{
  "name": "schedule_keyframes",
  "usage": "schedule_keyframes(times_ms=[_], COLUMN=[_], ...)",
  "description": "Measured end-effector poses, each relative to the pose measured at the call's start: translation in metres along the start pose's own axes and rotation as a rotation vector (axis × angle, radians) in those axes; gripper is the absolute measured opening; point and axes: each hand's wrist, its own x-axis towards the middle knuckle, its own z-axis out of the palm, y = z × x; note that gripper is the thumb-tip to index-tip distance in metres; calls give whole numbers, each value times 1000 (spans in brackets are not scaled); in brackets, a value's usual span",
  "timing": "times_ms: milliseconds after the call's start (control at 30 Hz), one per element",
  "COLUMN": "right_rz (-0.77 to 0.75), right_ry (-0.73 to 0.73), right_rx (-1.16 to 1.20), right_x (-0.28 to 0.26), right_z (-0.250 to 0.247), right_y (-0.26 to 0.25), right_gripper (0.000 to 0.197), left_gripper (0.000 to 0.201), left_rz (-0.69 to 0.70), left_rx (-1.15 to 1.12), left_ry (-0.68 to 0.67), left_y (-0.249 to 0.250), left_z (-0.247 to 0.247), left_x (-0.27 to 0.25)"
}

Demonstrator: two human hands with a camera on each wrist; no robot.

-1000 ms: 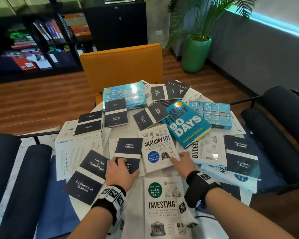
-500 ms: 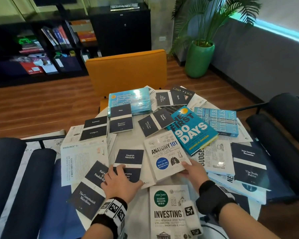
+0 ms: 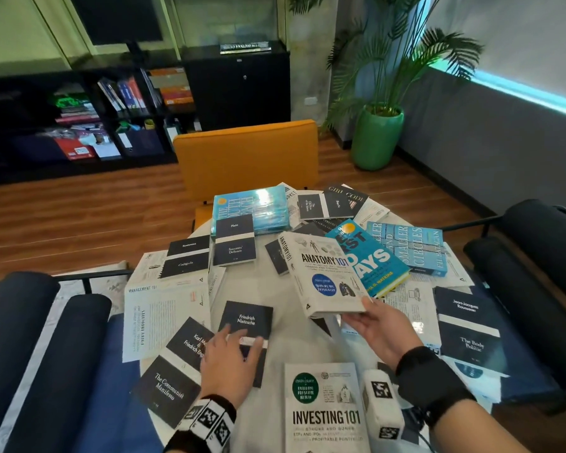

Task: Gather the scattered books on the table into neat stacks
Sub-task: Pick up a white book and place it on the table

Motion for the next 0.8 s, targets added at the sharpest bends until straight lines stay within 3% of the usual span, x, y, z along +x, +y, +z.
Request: schedule_keyframes(times_ms=[100,233,367,500,600,700,800], right_rz=[43,105,137,65,78,127,121], right_ry=[-21,5,15,41,18,-33,-133], right_rx=[19,-25,-131,-565,-642,-533,-767], right_x=[-5,-7,-11,-19,-18,-18,-29], right_z=[-2,-8,-13,-15,-22,-29,-36], right_y=[7,24,43,46,45,44,41], right_gripper=[26,30,30,28,44,70,55], left_gripper=[52,55,54,51,42,54,63], left_rz=[135,68,38,20,86,106,138], left_rx=[-320,-600,-602,-570,-622,-721,-642], left_ry=[-67,-184,-182,-169,-180,-291,-434], left_y=[42,82,86,80,74,65,50], left_z=[-19,-29,-19,-16,-18,-15,-2], left_x=[3,8,6,3,-9,-28,-43])
